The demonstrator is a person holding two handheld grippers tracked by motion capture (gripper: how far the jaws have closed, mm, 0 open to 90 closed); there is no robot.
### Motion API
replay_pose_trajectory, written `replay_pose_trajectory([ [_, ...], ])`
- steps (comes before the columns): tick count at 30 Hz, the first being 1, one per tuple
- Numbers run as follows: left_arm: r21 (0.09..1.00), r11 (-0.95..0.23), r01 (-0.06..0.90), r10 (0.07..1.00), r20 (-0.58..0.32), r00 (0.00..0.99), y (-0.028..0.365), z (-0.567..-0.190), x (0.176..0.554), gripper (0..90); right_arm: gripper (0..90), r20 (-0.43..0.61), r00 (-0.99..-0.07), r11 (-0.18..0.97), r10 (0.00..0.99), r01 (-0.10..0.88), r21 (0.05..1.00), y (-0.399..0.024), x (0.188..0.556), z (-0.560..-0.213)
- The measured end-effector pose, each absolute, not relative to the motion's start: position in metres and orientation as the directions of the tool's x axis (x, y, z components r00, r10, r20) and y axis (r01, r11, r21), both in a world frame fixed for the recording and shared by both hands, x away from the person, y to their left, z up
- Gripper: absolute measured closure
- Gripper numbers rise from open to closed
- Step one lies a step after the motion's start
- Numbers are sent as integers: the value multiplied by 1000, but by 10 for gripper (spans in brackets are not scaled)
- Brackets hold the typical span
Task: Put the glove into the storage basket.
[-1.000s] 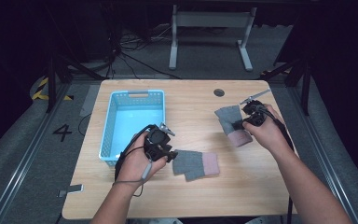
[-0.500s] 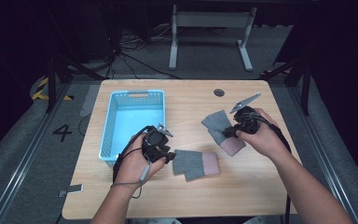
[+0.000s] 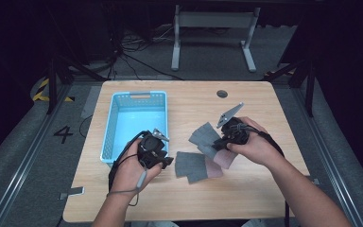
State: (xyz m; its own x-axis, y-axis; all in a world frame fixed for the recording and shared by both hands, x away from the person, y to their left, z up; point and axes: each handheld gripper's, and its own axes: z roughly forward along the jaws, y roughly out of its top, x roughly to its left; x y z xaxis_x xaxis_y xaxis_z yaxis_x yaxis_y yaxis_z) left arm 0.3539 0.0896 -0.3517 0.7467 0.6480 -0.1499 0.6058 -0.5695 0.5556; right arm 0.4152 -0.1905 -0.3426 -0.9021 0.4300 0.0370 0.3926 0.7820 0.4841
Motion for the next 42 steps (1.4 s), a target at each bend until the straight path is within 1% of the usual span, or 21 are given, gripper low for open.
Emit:
replay_pose_trajectory([
  [5, 562, -558, 611, 633, -187, 751, 90, -352, 356, 676, 851, 17, -928, 821, 371, 337, 462, -183, 413, -350],
  [12, 567, -568, 596, 621, -179, 763, 87, -352, 356, 682, 849, 25, -946, 848, 323, 301, 437, -174, 409, -364],
  [22, 543, -594, 593, 611, -174, 772, 79, -354, 358, 687, 847, 41, -954, 869, 298, 289, 402, -162, 404, -382],
  [26, 528, -616, 585, 596, -174, 784, 74, -357, 358, 687, 845, 30, -961, 888, 275, 265, 375, -156, 404, -393],
  [36, 485, -648, 587, 575, -194, 795, 59, -370, 356, 691, 829, 41, -956, 887, 290, 284, 365, -152, 405, -408],
  [38, 475, -652, 591, 572, -204, 794, 56, -374, 354, 691, 815, 41, -954, 882, 297, 291, 371, -152, 404, -410],
  [39, 469, -654, 594, 571, -209, 793, 55, -376, 353, 691, 769, 45, -952, 873, 304, 297, 387, -153, 403, -412],
  [41, 472, -646, 601, 574, -220, 789, 56, -376, 352, 691, 730, 46, -949, 863, 311, 302, 405, -156, 401, -411],
  [42, 472, -646, 601, 574, -220, 789, 56, -376, 352, 691, 730, 46, -949, 863, 311, 302, 405, -156, 401, -411],
])
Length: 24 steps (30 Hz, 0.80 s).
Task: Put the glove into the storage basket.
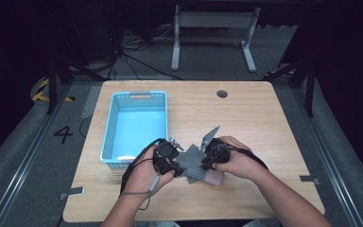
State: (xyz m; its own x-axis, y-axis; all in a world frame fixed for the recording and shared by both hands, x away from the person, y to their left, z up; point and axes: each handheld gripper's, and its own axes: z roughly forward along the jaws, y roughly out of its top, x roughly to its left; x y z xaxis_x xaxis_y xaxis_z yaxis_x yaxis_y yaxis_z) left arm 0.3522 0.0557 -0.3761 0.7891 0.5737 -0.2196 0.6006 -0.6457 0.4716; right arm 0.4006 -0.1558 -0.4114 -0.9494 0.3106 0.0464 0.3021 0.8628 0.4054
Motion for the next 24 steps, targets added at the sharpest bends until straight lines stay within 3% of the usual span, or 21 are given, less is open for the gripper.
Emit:
replay_pose_trajectory([
  [4, 462, -653, 600, 566, -228, 792, 57, -380, 352, 691, 646, 77, -933, 797, 351, 340, 499, -171, 395, -402],
  [10, 444, -661, 604, 565, -236, 791, 55, -388, 356, 688, 628, 70, -902, 727, 426, 387, 567, -205, 386, -387],
  [19, 445, -671, 593, 550, -236, 801, 53, -388, 358, 683, 612, 84, -861, 691, 502, 458, 559, -242, 385, -384],
  [24, 438, -675, 593, 550, -237, 801, 52, -389, 358, 684, 601, 94, -853, 719, 514, 488, 494, -253, 387, -389],
])
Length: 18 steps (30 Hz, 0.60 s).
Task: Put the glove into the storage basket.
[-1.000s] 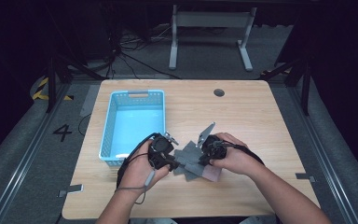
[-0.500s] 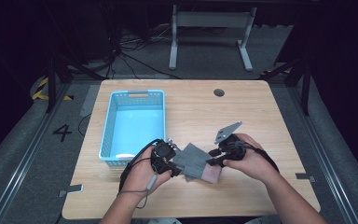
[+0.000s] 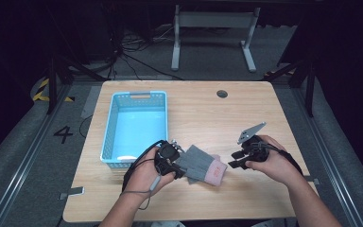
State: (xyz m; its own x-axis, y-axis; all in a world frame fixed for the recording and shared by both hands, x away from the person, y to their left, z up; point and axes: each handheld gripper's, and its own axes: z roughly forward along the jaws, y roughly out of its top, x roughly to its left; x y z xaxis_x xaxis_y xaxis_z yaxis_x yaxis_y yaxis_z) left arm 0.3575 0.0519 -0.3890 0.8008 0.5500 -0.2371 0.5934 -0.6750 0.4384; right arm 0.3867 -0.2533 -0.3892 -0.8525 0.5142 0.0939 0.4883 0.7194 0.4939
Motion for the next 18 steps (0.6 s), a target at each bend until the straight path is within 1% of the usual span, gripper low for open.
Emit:
replay_pose_trajectory([
  [5, 427, -684, 591, 544, -240, 804, 48, -395, 359, 681, 606, 84, -854, 744, 514, 492, 453, -256, 389, -395],
  [11, 402, -701, 589, 538, -244, 807, 42, -403, 361, 676, 613, 87, -871, 780, 484, 474, 407, -253, 388, -406],
  [18, 395, -710, 583, 536, -232, 811, 37, -412, 363, 671, 633, 84, -890, 800, 449, 442, 406, -244, 386, -411],
])
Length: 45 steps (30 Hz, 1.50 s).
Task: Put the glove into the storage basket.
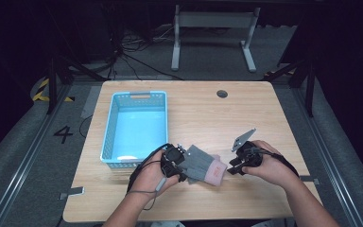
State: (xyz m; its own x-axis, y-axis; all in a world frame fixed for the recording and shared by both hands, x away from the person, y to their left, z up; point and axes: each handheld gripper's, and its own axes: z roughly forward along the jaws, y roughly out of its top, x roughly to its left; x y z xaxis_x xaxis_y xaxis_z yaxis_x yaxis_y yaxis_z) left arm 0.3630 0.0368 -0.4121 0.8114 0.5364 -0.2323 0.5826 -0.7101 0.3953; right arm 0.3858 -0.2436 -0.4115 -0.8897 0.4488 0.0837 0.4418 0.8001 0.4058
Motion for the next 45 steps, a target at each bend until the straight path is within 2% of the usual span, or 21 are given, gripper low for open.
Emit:
replay_pose_trajectory([
  [9, 371, -729, 575, 529, -227, 818, 29, -428, 368, 670, 643, 74, -897, 809, 435, 426, 405, -240, 386, -414],
  [17, 380, -740, 555, 510, -221, 831, 23, -430, 367, 694, 696, 55, -904, 814, 424, 407, 415, -234, 385, -416],
  [28, 367, -756, 542, 512, -185, 839, 17, -433, 367, 768, 752, 41, -909, 825, 415, 395, 405, -227, 384, -418],
  [33, 386, -749, 539, 520, -163, 838, 17, -428, 365, 856, 813, 38, -909, 824, 414, 393, 408, -225, 383, -418],
  [45, 424, -747, 512, 506, -136, 852, 17, -413, 355, 868, 865, 4, -897, 796, 441, 393, 461, -229, 381, -405],
])
